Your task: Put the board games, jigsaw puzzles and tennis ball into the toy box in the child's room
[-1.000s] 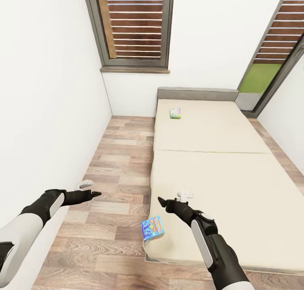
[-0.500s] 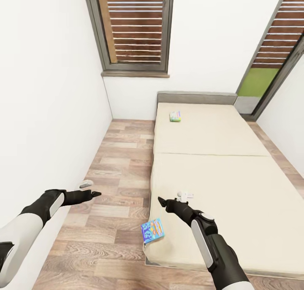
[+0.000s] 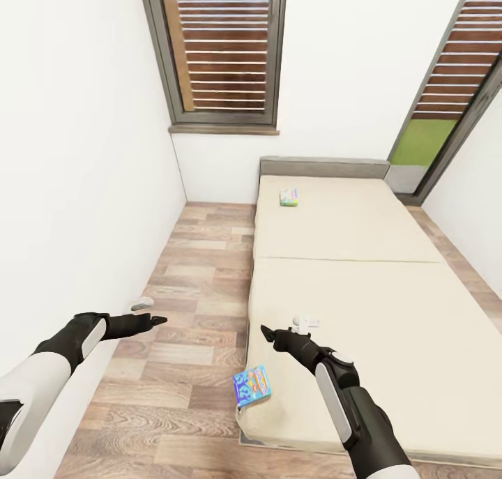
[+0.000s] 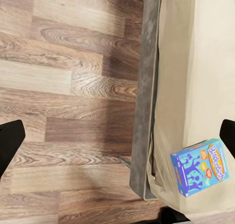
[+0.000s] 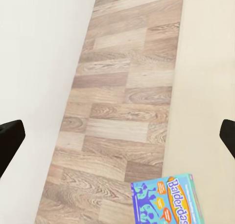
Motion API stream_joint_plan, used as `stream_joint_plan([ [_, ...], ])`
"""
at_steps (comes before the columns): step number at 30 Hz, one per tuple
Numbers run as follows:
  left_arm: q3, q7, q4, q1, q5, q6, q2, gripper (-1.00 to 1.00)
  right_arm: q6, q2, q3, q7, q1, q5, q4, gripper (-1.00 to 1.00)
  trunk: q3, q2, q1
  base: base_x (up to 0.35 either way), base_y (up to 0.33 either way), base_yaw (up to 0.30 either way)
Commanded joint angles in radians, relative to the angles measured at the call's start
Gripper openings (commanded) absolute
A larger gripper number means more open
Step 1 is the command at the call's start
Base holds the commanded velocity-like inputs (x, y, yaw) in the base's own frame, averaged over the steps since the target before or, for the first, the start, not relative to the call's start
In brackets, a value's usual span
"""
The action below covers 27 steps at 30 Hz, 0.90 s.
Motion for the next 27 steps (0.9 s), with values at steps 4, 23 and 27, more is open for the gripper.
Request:
stream_joint_plan([
  [4,-0.004,0.0,-0.002,-0.001,0.009,0.008,0.001,1.0,0.006,0.001,-0.001,0.001,-0.001,-0.004,-0.002,1.0,0.005,-0.002,0.001,0.0,0.0,0.0],
  [23,-0.003,0.0,-0.003,-0.001,0.009,0.008,0.001,1.0,0.005,0.001,-0.001,-0.001,-0.001,-0.003,0.002,1.0,0.036,-0.002,0.001,0.0,0.0,0.0],
  [27,-0.003,0.0,-0.003,-0.001,0.009,0.008,0.001,1.0,0.004,0.001,-0.001,-0.002,-0.001,-0.003,0.003,1.0,0.043,-0.002,0.001,0.0,0.0,0.0],
])
